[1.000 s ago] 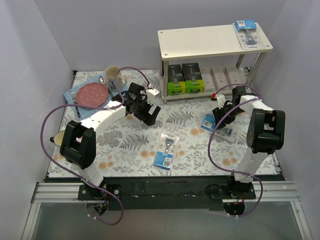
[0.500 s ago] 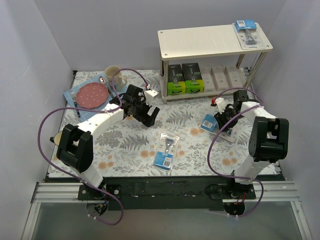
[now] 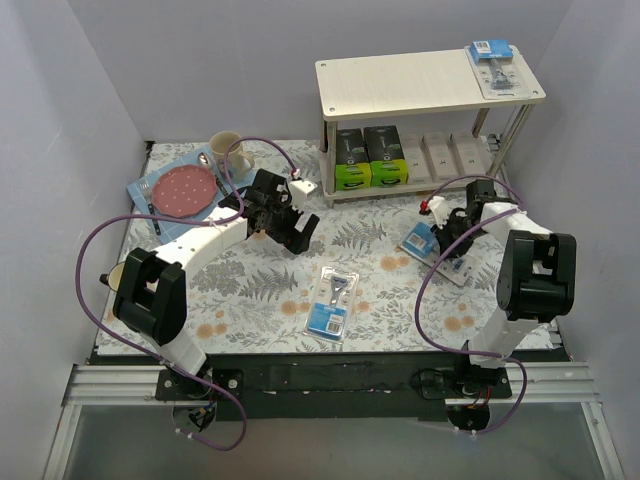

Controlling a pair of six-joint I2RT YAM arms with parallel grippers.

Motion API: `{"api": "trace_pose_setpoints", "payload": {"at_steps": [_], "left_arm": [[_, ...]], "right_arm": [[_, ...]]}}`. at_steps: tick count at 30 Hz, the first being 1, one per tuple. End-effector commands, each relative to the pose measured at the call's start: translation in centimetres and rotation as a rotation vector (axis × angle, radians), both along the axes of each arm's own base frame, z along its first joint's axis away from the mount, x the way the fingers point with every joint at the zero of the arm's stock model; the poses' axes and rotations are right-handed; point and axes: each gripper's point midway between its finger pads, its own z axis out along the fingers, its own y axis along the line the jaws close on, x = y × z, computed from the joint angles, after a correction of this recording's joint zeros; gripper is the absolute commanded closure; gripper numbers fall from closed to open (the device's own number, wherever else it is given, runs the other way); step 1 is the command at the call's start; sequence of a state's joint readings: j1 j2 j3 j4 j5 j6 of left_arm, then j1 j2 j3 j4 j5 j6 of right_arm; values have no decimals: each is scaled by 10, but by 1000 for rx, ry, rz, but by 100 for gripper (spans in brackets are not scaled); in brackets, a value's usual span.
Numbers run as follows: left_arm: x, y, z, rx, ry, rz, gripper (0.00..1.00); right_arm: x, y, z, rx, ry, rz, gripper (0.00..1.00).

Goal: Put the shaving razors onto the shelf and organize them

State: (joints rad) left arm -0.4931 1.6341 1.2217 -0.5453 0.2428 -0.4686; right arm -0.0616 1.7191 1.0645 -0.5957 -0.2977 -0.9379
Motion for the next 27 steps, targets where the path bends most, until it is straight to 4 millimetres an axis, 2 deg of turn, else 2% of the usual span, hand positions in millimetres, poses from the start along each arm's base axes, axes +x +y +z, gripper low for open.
{"api": "trace_pose_setpoints", "payload": {"at_steps": [1,2,3,4,5,6,7,8,10,12,14,15,17,18,21,22,23,25,26,27], "left_arm": [[1,-1,25,-27,-71,-8,2],[1,-1,24,-25,-68,-6,2],[0,-1,23,-26,-66,-9,2],[0,-2,23,-32,-68,-11,2],[0,-2,22,-34,-68,-13,2],[0,-3,21,-37,-64,-13,2],[2,-5,23,-44,-69,-10,2],[2,-5,23,-46,-68,-12,2],[5,-8,24,-52,-68,-14,2],[8,-10,26,-57,-73,-16,2],[13,-12,30,-63,-84,-13,2],[13,-13,32,-66,-86,-12,2],[13,-13,33,-69,-88,-12,2],[13,-13,32,-70,-87,-15,2],[10,-14,32,-79,-82,-17,2],[9,-14,33,-80,-83,-16,2],[9,-13,33,-81,-82,-15,2],[9,-12,33,-76,-87,-14,2],[8,-11,34,-74,-91,-14,2],[8,-10,34,-71,-94,-11,2]], "right_arm": [[3,34,90,197,-71,52,90],[3,42,113,241,-105,69,91],[0,58,150,330,-169,107,92],[0,65,173,367,-203,119,93],[6,71,209,401,-272,117,94],[4,78,236,442,-332,129,96],[7,80,253,458,-373,118,99],[21,81,282,501,-446,53,99],[35,76,316,519,-571,-37,99],[56,71,361,596,-711,-157,99],[69,72,387,639,-776,-226,99],[86,64,413,660,-837,-302,99],[104,59,434,676,-871,-367,99],[120,58,444,695,-869,-397,99],[155,50,451,711,-862,-486,99],[164,48,449,714,-852,-513,99],[179,46,435,705,-828,-539,99],[188,46,434,721,-815,-557,99],[197,44,421,717,-791,-579,99],[200,44,417,724,-779,-592,99]]}}
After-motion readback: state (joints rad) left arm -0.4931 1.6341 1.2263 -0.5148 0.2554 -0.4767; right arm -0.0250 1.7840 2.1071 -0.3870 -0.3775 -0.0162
